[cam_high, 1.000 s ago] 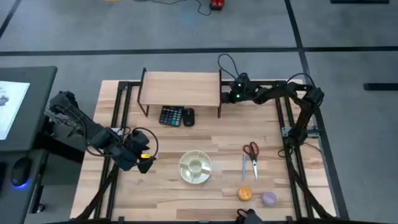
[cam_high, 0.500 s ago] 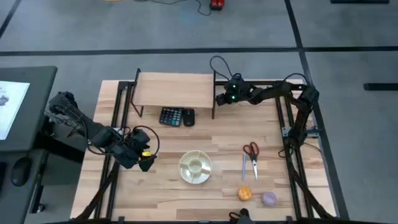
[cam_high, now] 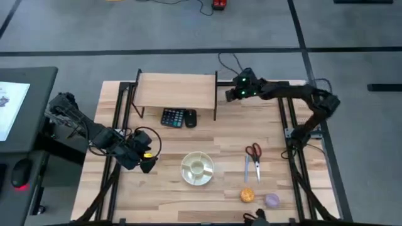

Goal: Stock shelves
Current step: Adjust the shelf

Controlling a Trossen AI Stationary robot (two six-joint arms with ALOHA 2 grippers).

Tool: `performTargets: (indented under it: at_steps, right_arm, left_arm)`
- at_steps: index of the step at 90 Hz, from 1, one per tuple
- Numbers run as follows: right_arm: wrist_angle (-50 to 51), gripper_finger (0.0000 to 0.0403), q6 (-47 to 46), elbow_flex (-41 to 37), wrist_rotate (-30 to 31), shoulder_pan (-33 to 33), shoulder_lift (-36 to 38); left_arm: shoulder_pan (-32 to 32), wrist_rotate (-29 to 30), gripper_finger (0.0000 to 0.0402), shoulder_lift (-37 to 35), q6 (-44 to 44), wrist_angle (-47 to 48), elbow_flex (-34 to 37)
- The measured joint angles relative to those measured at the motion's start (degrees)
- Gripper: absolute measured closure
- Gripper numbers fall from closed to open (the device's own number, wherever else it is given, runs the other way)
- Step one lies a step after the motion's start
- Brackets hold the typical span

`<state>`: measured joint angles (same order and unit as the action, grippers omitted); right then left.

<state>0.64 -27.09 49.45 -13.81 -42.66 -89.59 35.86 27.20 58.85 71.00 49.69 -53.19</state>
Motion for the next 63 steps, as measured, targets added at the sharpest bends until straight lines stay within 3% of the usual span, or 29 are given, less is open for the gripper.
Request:
performTargets:
  at_steps: [15,28,49,63]
  right_arm:
    - [1.68,0.0392,0.44,0.42,-1.97,0.3,11.55]
    - [3.38,0.0324,0.71,4.63,-2.68,1.94,14.44]
    - [14.55,0.0163,-1.68,16.89,-1.62,4.1,6.55]
    - [20.8,0.0129,-3.49,25.13,-1.33,4.05,-1.43]
  left_arm:
    - [-0.01,0.05,0.012,-0.02,0.21,-0.08,0.0]
    - [-0.02,0.44,0.012,-0.02,0.5,-0.08,0.0]
    - [-0.02,1.55,0.012,-0.02,0.61,-0.08,0.0]
    - [-0.02,3.38,0.012,-0.02,0.02,-0.06,0.0]
